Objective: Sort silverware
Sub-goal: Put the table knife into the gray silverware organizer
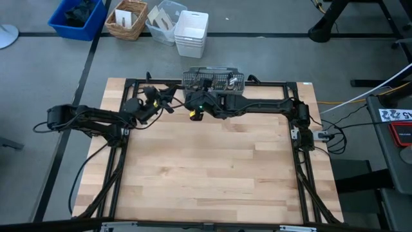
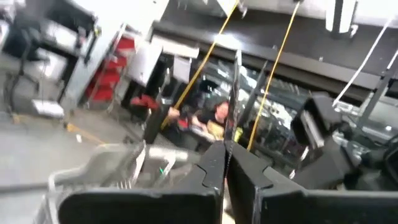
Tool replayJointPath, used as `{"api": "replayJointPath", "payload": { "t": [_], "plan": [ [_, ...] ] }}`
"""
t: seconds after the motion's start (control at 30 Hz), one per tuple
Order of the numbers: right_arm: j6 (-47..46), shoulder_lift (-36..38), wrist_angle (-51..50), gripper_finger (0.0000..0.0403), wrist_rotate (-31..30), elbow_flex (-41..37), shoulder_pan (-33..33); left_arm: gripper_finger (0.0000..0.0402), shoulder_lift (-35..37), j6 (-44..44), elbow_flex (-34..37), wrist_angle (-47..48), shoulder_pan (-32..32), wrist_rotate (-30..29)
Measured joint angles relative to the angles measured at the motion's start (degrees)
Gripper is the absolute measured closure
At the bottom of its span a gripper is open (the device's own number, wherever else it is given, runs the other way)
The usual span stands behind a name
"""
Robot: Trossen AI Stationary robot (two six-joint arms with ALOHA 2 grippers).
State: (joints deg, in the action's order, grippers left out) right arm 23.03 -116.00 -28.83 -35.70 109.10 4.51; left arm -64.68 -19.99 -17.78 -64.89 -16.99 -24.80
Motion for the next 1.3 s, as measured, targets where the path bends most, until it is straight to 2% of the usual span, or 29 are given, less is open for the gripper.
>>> {"api": "replayJointPath", "payload": {
  "t": [0.3, 0.53, 0.67, 0.83, 1.07, 1.17, 1.3],
  "plan": [
    [-3.70, 7.40, -14.09, 0.0354, -10.83, -0.02, -1.66, 0.0401, 7.99, 13.19, 0.00, -0.30, -0.40, 0.03],
    [-10.66, 16.17, -24.08, 0.0354, -5.69, 0.04, -1.90, 0.0401, 13.45, 21.52, -0.02, 2.27, -3.78, -0.03],
    [-17.33, 21.19, -31.05, 0.0354, -1.57, 0.04, -1.86, 0.0401, 14.37, 20.39, -0.02, 9.18, -6.60, 0.00],
    [-23.46, 25.71, -36.47, 0.0354, 0.82, 0.04, -1.92, 0.0401, 13.94, 17.80, -1.03, 15.69, -10.27, 0.91],
    [-25.80, 29.27, -42.28, 0.0354, 0.89, -0.02, -1.85, 0.0401, 12.94, 17.77, -9.67, 31.98, -14.18, 6.03],
    [-28.63, 32.06, -43.18, 0.0354, 1.94, -0.04, -1.92, 0.0402, 10.69, 18.86, -14.12, 39.34, -15.38, 7.35],
    [-31.67, 36.13, -43.09, 0.0354, 4.47, -0.32, -1.92, 0.0402, 6.21, 19.48, -19.20, 44.21, -16.44, 9.21]
  ]
}}
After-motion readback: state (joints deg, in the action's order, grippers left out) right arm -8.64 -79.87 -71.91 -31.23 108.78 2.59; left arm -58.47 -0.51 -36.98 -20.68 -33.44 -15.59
